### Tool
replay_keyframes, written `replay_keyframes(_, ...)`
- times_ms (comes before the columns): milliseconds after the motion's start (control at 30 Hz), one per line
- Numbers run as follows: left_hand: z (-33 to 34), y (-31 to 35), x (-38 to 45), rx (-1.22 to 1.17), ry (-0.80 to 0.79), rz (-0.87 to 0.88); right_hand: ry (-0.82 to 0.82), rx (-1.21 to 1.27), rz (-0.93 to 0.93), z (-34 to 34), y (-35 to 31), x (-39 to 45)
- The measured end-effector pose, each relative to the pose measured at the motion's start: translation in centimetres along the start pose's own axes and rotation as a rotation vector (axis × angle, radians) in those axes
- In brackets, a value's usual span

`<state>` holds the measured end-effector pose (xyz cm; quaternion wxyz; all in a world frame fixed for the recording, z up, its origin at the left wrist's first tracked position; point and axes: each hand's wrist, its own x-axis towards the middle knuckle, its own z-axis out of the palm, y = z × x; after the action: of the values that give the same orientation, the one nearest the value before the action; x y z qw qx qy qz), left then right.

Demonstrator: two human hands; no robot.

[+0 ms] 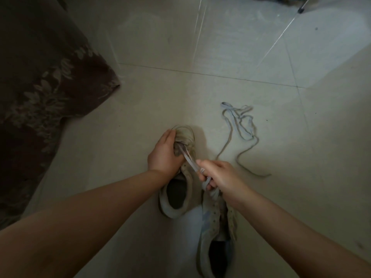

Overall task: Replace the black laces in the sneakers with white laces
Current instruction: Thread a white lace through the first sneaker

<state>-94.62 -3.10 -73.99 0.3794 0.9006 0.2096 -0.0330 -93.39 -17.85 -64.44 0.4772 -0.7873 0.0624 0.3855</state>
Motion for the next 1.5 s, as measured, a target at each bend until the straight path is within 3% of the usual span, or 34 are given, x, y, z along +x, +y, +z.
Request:
replay_keyframes(300,-0.3,1.1,1.0,0.024,-0.067,-0.016,-0.166,0.415,-0.063,1.5,-1.5,-2.1)
replay_keyframes(467,-0.1,0.6,-0.6,0.027,-0.081,0.026,0.017,-0.064,-0.250,-1.2,-2.1,-1.7)
replay_keyframes(533,-0.3,0.3,-2.0,0.130,0.046,0.185,0.092,-0.135,-0.306,-2.7,-2.7,-1.1)
replay_keyframes(600,-0.7,0.7,-2.4,0.136,0.158,0.426,0.054,-0.135,-0.322,-4.1,-3.7,-0.8)
replay_keyframes(700,-2.0,3.0,-1.5,-0.109,0.052,0.543,-0.006,-0.201,-0.322,-6.0,-4.5,-0.5)
replay_keyframes(833,-4.4,5.0,0.5,-0.271,-0.152,0.386,0.165,-0.329,-0.315,-8.4,-4.1,1.0)
replay_keyframes(933,-5.5,5.0,2.1,-0.291,-0.091,0.257,0.157,-0.401,-0.284,-8.5,-3.1,1.7)
replay_keyframes(1133,-5.1,2.1,5.4,-0.765,-0.076,-0.540,0.293,-0.264,-0.243,-8.8,-1.9,2.7)
replay_keyframes(1200,-5.2,0.9,5.4,-0.609,-0.027,-0.617,0.301,-0.208,-0.217,-9.0,-1.8,2.6)
replay_keyframes(1267,-4.9,0.3,4.4,-0.270,0.139,-0.505,0.224,-0.040,-0.188,-8.8,-2.2,2.3)
replay_keyframes(1333,-4.8,1.6,2.3,-0.172,0.247,-0.105,0.060,0.253,-0.112,-8.3,-3.0,1.8)
replay_keyframes(1433,-4.4,4.9,-0.3,-0.029,0.121,0.668,-0.160,0.458,-0.042,-7.3,-4.1,1.2)
replay_keyframes(1467,-3.9,5.6,-0.8,0.040,0.077,0.785,-0.210,0.491,-0.043,-7.1,-4.5,1.0)
replay_keyframes(1500,-3.5,6.0,-1.0,0.049,-0.006,0.775,-0.243,0.521,-0.054,-6.9,-4.8,0.8)
